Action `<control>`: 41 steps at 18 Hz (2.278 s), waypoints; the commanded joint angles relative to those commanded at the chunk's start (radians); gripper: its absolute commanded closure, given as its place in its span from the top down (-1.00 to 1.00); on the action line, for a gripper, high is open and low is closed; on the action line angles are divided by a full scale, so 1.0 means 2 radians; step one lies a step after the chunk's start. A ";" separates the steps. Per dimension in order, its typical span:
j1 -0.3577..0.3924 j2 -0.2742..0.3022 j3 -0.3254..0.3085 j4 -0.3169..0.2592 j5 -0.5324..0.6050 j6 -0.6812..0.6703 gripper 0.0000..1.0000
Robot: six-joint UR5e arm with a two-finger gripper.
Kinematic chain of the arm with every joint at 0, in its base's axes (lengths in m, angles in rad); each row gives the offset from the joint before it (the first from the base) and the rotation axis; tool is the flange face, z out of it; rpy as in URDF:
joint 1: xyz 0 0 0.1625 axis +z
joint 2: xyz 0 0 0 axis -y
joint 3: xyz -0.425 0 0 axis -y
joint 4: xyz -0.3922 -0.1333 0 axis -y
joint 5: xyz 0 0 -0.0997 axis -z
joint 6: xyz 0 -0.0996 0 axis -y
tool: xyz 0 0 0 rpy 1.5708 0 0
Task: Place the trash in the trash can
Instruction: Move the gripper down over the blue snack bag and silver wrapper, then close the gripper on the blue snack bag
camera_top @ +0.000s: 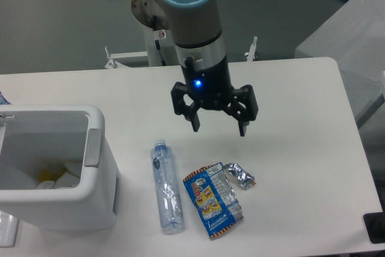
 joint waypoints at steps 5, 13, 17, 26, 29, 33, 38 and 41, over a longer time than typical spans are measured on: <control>0.000 -0.004 -0.001 0.002 -0.002 0.000 1.00; 0.025 -0.006 -0.044 0.012 -0.015 -0.006 1.00; 0.028 -0.013 -0.060 0.025 -0.014 -0.096 1.00; 0.021 -0.067 -0.102 0.050 -0.016 -0.168 1.00; 0.015 -0.087 -0.104 0.053 -0.019 -0.202 1.00; 0.015 -0.105 -0.121 0.107 -0.015 -0.263 1.00; 0.019 -0.119 -0.131 0.140 -0.014 -0.305 1.00; 0.025 -0.134 -0.122 0.143 -0.012 -0.312 1.00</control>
